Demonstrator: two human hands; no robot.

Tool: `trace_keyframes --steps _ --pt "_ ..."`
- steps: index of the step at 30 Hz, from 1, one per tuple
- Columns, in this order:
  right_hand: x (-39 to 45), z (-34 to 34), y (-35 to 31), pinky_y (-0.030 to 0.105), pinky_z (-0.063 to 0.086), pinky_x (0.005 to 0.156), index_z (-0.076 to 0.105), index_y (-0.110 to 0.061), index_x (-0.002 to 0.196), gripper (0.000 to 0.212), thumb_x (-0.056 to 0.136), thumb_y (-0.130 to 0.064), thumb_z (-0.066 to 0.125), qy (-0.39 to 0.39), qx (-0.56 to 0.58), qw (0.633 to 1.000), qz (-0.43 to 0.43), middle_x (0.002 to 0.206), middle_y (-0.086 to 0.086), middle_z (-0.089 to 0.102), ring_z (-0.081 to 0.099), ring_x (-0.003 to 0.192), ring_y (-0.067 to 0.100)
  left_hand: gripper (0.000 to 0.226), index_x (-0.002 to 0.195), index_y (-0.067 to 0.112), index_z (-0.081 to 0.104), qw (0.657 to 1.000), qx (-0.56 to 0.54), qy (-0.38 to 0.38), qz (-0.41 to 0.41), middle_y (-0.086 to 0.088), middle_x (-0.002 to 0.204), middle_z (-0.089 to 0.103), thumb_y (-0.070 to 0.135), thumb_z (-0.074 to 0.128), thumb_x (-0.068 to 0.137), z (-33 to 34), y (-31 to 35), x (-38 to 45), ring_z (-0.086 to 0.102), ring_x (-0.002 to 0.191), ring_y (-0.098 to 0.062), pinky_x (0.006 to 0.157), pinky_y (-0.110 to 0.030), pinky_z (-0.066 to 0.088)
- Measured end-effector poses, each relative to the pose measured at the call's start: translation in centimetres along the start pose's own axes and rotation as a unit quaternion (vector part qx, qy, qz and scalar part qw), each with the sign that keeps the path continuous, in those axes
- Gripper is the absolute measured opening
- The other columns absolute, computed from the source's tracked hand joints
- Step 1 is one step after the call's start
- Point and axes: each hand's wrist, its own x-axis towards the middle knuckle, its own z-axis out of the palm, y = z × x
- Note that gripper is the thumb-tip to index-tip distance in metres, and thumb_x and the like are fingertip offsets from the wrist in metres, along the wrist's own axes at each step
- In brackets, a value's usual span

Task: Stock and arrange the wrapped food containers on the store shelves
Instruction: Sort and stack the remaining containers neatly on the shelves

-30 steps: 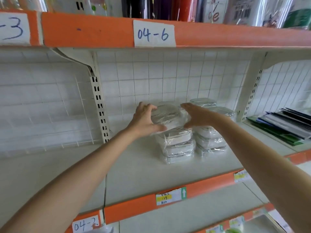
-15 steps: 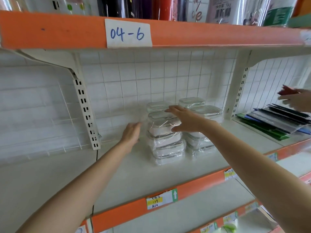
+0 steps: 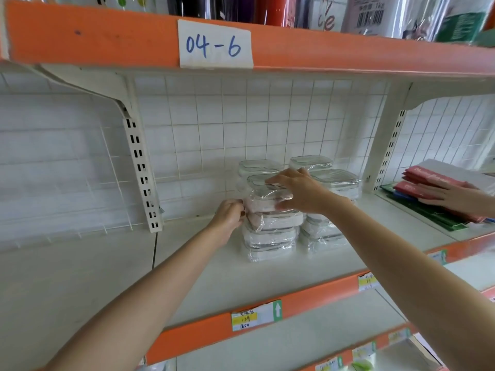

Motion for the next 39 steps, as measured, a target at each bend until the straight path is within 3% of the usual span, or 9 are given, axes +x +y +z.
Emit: trace_keyframes --steps 2,4,8,14,20,24,30,34,39 --pt "0.0 -0.2 0.1 0.043 0.029 0.108 0.044 -0.034 0.136 0.066 0.077 -0.038 0.074 -0.004 0.0 1.0 -0.003 0.138 0.0 0.041 0.032 0.127 0.026 0.02 0.097 0.003 0.062 0.994 0.097 -0.032 0.033 -0.013 0.097 0.062 -0.002 0.056 0.078 -0.6 -0.6 0.0 0.055 0.086 -0.022 0.07 -0.028 0.042" --pt "0.0 -0.4 0.2 0.041 0.031 0.106 0.047 -0.032 0.133 0.061 0.078 -0.038 0.073 -0.002 0.006 1.0 -0.003 0.137 0.001 0.042 0.032 0.125 0.027 0.049 0.112 0.009 0.059 0.984 0.154 -0.066 0.053 -0.003 0.106 0.067 0.012 0.072 0.064 -0.9 -1.1 -0.1 0.062 0.097 -0.015 0.081 -0.023 0.048" --pt "-0.2 -0.9 0.1 0.033 0.028 0.098 0.049 -0.027 0.131 0.058 0.079 -0.036 0.072 -0.013 0.015 1.0 -0.009 0.138 0.0 0.043 0.032 0.122 0.028 0.07 0.125 0.024 0.038 0.98 0.147 -0.103 0.082 0.022 0.104 0.053 0.008 0.08 0.071 -0.8 -2.1 0.6 0.053 0.081 0.021 0.058 0.004 0.039" --pt "-0.9 -2.3 0.9 0.036 0.042 0.094 0.054 -0.022 0.126 0.048 0.082 -0.031 0.07 -0.013 0.004 0.999 0.032 0.127 0.004 0.055 0.049 0.115 0.024 0.088 0.142 0.023 0.028 0.983 0.119 -0.084 0.11 0.013 0.125 0.044 0.001 0.072 0.069 -0.2 -2.6 0.7 0.046 0.104 0.005 0.062 -0.003 0.043" --pt "-1.4 -1.9 0.4 0.041 0.04 0.097 0.051 -0.023 0.127 0.051 0.082 -0.041 0.068 -0.005 -0.032 0.999 0.018 0.129 0.002 0.052 0.041 0.12 0.027 0.095 0.14 0.021 0.031 0.944 0.293 -0.074 0.134 -0.004 0.133 0.028 0.021 0.084 0.062 0.4 -3.5 0.9 0.025 0.131 -0.016 0.111 -0.029 0.027" --pt "-1.4 -1.1 -0.3 0.046 0.029 0.1 0.044 -0.028 0.126 0.06 0.077 -0.052 0.068 0.006 -0.049 0.998 0.029 0.138 -0.007 0.043 0.031 0.126 0.024 0.08 0.123 0.024 0.04 0.946 0.288 0.015 0.149 -0.002 0.118 0.03 0.035 0.087 0.059 1.2 -3.9 0.8 0.029 0.121 -0.019 0.103 -0.025 0.029" --pt "-1.2 -0.5 -0.2 0.053 0.023 0.11 0.035 -0.035 0.139 0.071 0.079 -0.052 0.067 -0.011 0.023 1.0 0.011 0.151 -0.008 0.028 0.02 0.138 0.026 0.071 0.119 0.015 0.041 0.953 0.248 -0.001 0.171 -0.006 0.12 0.043 0.021 0.087 0.064 -0.2 -3.6 0.5 0.048 0.113 -0.018 0.095 -0.029 0.045" --pt "-0.8 -0.2 -0.7 0.05 0.026 0.11 0.038 -0.038 0.139 0.063 0.083 -0.053 0.061 -0.014 0.009 1.0 -0.002 0.148 -0.003 0.035 0.027 0.135 0.028 0.06 0.112 0.019 0.047 0.957 0.225 -0.009 0.182 -0.001 0.113 0.057 0.018 0.085 0.066 -1.0 -3.8 0.1 0.055 0.106 -0.014 0.077 -0.014 0.048" --pt "-0.7 -1.3 -1.0 0.045 0.032 0.107 0.048 -0.033 0.132 0.058 0.08 -0.051 0.066 -0.019 0.013 0.999 0.029 0.139 -0.001 0.046 0.038 0.127 0.029 0.064 0.121 0.018 0.05 0.953 0.242 -0.006 0.18 0.0 0.116 0.058 0.021 0.085 0.067 -0.7 -3.8 -0.1 0.055 0.11 -0.016 0.095 -0.037 0.048"
